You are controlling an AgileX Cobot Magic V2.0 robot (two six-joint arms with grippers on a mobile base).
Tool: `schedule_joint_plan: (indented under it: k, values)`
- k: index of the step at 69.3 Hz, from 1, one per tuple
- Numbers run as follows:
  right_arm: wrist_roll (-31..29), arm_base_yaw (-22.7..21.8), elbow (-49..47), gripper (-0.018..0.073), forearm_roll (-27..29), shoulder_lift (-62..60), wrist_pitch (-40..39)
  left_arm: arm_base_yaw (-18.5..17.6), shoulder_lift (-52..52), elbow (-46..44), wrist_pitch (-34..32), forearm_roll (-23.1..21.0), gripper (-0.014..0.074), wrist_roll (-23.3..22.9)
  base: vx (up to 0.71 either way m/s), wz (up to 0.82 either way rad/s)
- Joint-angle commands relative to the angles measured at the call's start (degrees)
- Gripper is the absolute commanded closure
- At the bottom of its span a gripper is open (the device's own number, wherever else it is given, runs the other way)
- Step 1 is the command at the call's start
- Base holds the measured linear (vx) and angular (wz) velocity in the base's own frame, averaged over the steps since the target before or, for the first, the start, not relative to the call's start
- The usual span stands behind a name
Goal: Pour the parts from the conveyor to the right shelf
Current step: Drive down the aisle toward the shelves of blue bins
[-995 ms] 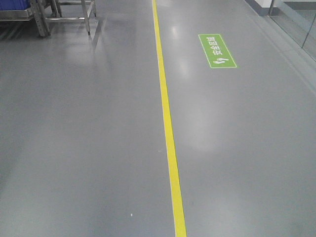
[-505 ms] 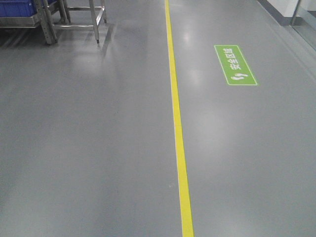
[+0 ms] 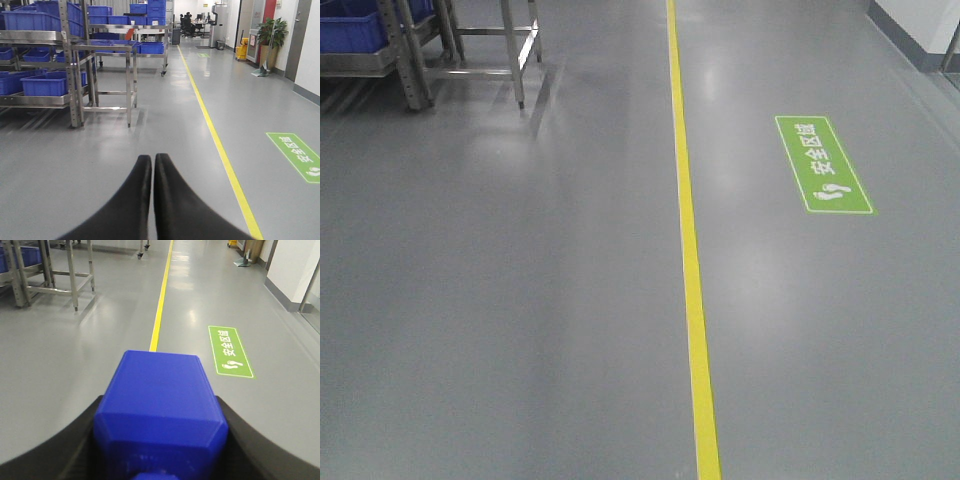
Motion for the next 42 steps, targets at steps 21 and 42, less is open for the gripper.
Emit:
schedule_joint_plan:
  k: [21, 42]
  values:
    - [-0.1, -0.1, -1.6, 0.0564, -0.2, 0.7, -3.9, -0.3, -0.7, -1.1, -4.5, -0.4, 0.0603, -0.5, 0.7, -0.16]
    - [-0.1, -0.1, -1.6, 0.0564, -0.2, 0.7, -3.9, -0.3, -0.7, -1.1, -4.5, -0.4, 0.0603, -0.5, 0.76, -0.17]
